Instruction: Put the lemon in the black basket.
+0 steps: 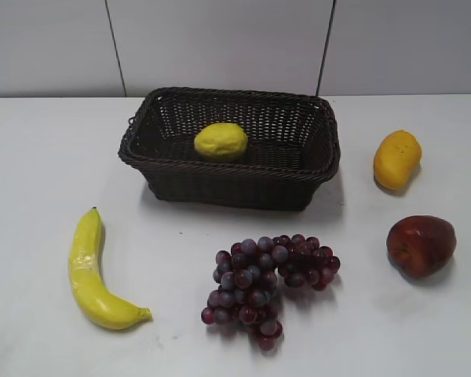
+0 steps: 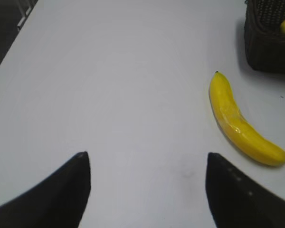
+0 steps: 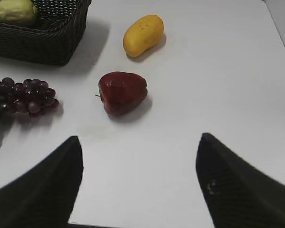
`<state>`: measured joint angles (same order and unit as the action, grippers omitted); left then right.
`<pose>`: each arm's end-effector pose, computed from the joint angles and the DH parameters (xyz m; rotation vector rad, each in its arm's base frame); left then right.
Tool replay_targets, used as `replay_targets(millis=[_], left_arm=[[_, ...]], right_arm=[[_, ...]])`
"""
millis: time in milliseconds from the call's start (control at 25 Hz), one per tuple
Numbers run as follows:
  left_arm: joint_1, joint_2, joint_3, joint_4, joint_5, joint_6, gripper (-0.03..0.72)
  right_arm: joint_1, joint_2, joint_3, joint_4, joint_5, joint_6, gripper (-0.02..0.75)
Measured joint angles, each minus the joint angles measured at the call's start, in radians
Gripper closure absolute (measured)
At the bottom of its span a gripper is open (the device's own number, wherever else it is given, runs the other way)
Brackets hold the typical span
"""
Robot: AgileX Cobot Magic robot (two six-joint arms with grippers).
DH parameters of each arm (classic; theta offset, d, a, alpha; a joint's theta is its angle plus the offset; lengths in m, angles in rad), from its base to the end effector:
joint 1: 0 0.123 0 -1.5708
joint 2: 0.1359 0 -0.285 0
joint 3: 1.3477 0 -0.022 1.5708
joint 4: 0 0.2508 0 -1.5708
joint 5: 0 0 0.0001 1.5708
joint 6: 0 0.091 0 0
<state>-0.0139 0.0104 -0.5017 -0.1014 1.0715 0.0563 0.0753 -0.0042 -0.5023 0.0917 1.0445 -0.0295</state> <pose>-0.0042 -0.0080 0.2773 0.0771 2.0594 -0.0956 -0.0058 0.0068 0.2795 -0.1095 2.0180 0.1384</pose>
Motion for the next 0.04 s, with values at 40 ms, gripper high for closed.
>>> replay_targets(millis=[40], left_arm=[[0.000,-0.009,0.000,0.001,0.001,0.000,0.127]], right_arm=[[0.000,0.000,0.000,0.000,0.000,0.000,0.176]])
